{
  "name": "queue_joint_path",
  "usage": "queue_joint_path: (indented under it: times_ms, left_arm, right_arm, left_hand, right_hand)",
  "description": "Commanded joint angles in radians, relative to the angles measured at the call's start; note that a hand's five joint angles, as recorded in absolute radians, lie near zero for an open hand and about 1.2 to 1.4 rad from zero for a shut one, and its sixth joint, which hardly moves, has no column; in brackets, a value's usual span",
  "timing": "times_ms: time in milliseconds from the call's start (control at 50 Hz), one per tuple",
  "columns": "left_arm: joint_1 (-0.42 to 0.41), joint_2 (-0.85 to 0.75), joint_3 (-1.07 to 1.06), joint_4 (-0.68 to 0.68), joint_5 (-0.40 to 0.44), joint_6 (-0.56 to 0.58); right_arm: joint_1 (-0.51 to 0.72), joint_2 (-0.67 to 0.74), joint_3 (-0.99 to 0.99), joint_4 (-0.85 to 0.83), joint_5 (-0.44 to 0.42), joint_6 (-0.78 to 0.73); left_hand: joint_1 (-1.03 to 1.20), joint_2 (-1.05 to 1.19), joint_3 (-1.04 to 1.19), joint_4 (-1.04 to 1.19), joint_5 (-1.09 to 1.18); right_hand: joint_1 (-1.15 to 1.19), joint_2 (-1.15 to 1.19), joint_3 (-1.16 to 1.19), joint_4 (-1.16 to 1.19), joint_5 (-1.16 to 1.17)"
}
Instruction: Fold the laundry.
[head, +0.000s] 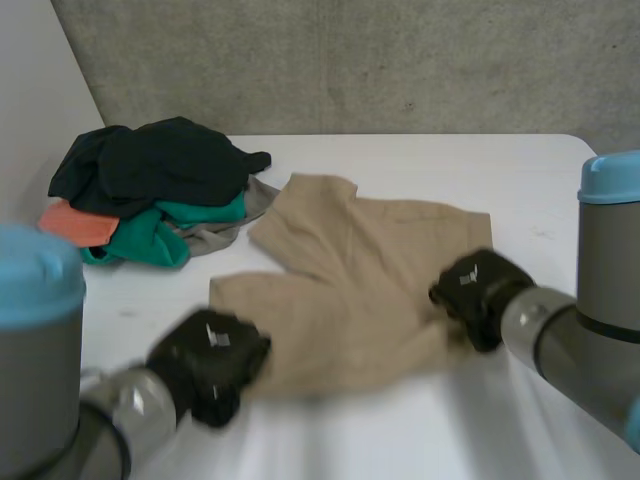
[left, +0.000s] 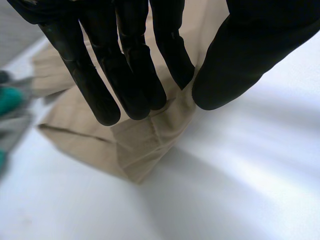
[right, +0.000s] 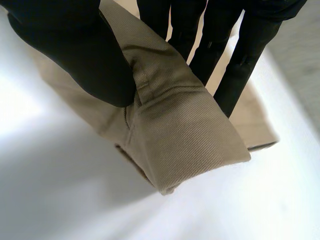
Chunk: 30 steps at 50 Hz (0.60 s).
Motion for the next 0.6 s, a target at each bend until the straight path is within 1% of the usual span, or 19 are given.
queue_joint_path:
  times_ms: [20, 80, 100, 120, 140, 160, 180, 240, 300, 320, 360, 400, 460, 520, 600]
  left_arm:
    - [-0.14, 0.028, -0.078, -0.03, -0.014, 0.003]
    - [-0.138, -0.026, -0.056, 0.019, -0.012, 0.013]
    - [-0.138, -0.041, -0.047, 0.036, -0.014, 0.018]
    - [-0.134, -0.075, -0.021, 0.085, -0.022, 0.03]
    - [-0.128, -0.084, -0.012, 0.098, -0.028, 0.035]
    - [-0.117, -0.093, -0.003, 0.113, -0.034, 0.041]
    - [-0.087, -0.107, 0.017, 0.139, -0.049, 0.056]
    - [-0.042, -0.132, 0.05, 0.159, -0.062, 0.085]
    - [-0.019, -0.202, 0.132, 0.216, -0.055, 0.142]
    - [-0.013, -0.248, 0.187, 0.263, -0.054, 0.165]
    - [-0.01, -0.283, 0.229, 0.303, -0.054, 0.18]
    - [0.013, -0.332, 0.295, 0.348, -0.051, 0.199]
    - [0.033, -0.384, 0.35, 0.352, -0.054, 0.214]
    - [0.032, -0.412, 0.364, 0.331, -0.054, 0.214]
    - [0.032, -0.422, 0.358, 0.276, -0.058, 0.199]
  right_arm:
    - [-0.004, -0.063, 0.082, 0.171, -0.037, -0.075]
    - [-0.004, -0.063, 0.096, 0.125, -0.048, -0.064]
    - [-0.007, -0.062, 0.107, 0.085, -0.052, -0.061]
    - [-0.009, -0.06, 0.112, 0.064, -0.052, -0.061]
    - [-0.012, -0.06, 0.118, 0.045, -0.052, -0.06]
    - [-0.015, -0.06, 0.125, 0.033, -0.052, -0.06]
    - [-0.02, -0.055, 0.138, 0.012, -0.049, -0.061]
    - [-0.023, -0.052, 0.139, -0.006, -0.051, -0.058]
    - [-0.041, -0.039, 0.116, -0.053, -0.052, -0.046]
    - [-0.05, -0.032, 0.095, -0.1, -0.049, -0.029]
    - [-0.049, -0.026, 0.08, -0.128, -0.052, -0.012]
    - [-0.049, -0.02, 0.058, -0.156, -0.054, 0.0]
    - [-0.047, 0.032, 0.027, -0.161, -0.054, 0.003]
    - [-0.047, 0.082, 0.006, -0.157, -0.052, 0.006]
    - [-0.047, 0.089, 0.02, -0.165, -0.055, 0.006]
  left_hand:
    - [0.264, 0.199, 0.203, 0.196, 0.224]
    - [0.264, 0.199, 0.203, 0.196, 0.224]
    - [0.264, 0.199, 0.203, 0.196, 0.224]
    - [0.264, 0.199, 0.203, 0.196, 0.224]
    - [0.264, 0.199, 0.203, 0.196, 0.224]
    - [0.264, 0.199, 0.203, 0.196, 0.224]
    - [0.264, 0.199, 0.203, 0.196, 0.224]
    - [0.264, 0.199, 0.203, 0.196, 0.224]
    - [0.264, 0.199, 0.203, 0.196, 0.224]
    - [0.264, 0.199, 0.203, 0.196, 0.224]
    - [0.264, 0.199, 0.203, 0.196, 0.224]
    - [0.264, 0.199, 0.203, 0.196, 0.224]
    - [0.264, 0.199, 0.203, 0.196, 0.224]
    - [0.264, 0.199, 0.203, 0.196, 0.224]
    - [0.264, 0.199, 0.203, 0.196, 0.224]
  right_hand:
    - [0.285, 0.222, 0.232, 0.212, 0.227]
    - [0.285, 0.222, 0.232, 0.212, 0.227]
    - [0.285, 0.222, 0.232, 0.212, 0.227]
    - [0.285, 0.222, 0.232, 0.212, 0.227]
    - [0.285, 0.222, 0.232, 0.212, 0.227]
    - [0.285, 0.222, 0.232, 0.212, 0.227]
    - [0.285, 0.222, 0.232, 0.212, 0.227]
    - [0.285, 0.222, 0.232, 0.212, 0.227]
    - [0.285, 0.222, 0.232, 0.212, 0.227]
    - [0.285, 0.222, 0.232, 0.212, 0.227]
    - [0.285, 0.222, 0.232, 0.212, 0.227]
    - [0.285, 0.222, 0.232, 0.212, 0.227]
    - [0.285, 0.222, 0.232, 0.212, 0.227]
    - [0.285, 0.222, 0.232, 0.212, 0.227]
    - [0.285, 0.222, 0.232, 0.212, 0.227]
